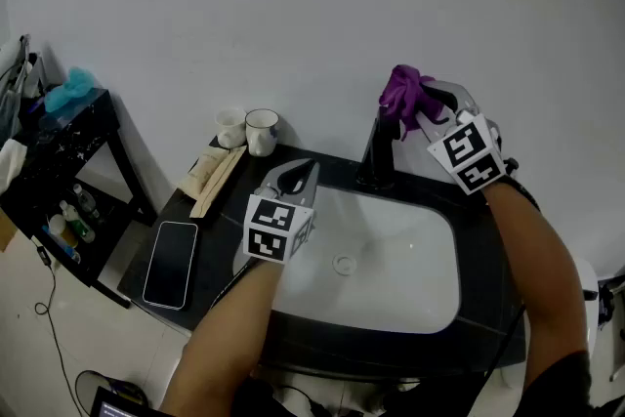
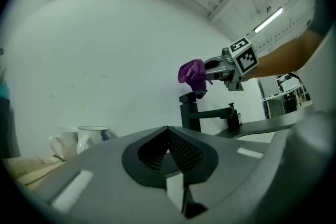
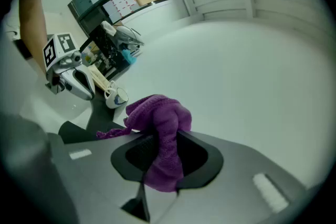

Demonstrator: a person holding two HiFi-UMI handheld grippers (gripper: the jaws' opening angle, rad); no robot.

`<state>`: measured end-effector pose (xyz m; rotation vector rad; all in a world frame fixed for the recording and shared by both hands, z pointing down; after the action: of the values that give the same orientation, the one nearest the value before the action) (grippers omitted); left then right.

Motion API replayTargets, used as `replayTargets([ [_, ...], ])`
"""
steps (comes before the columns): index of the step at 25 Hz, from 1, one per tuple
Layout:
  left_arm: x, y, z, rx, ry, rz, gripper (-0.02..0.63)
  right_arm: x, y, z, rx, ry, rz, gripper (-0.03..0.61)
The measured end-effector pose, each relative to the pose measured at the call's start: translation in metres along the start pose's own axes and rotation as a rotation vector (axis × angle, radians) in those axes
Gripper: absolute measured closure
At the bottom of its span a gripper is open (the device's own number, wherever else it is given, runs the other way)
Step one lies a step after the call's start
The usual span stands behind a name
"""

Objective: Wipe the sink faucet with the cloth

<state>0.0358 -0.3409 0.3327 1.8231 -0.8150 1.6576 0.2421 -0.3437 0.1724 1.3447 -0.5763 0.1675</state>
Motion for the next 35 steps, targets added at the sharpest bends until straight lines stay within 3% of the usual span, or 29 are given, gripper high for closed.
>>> replayTargets([
  [7,0.000,0.000,0.008,0.023,0.017,0.052,0.597,0.006,0.014,0.036,-0.219,0.115,-0.040,0.472],
  [12,0.001,0.002,0.007,0.017,0.020,0.040,0.597,0.003,0.017,0.047,-0.315,0.167,-0.039,0.480],
  [24,0.002,0.001,0.007,0.021,0.028,0.036,0.597,-0.007,0.029,0.031,-0.394,0.201,-0.068,0.503],
  [35,0.004,-0.001,0.007,0.023,0.042,0.052,0.597,-0.027,0.049,-0.003,-0.491,0.202,-0.157,0.500],
])
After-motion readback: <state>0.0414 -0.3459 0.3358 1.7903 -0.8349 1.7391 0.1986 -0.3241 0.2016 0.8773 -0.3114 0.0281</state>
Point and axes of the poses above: the fingertips, and each gripper's own axes: z forward along the fingers, y to its left, x out of its underside, the point moved 7 cm from there along -z, backward along the fingers, and after that the axes turned 2 degrees about -z, right-handed, at the moved point
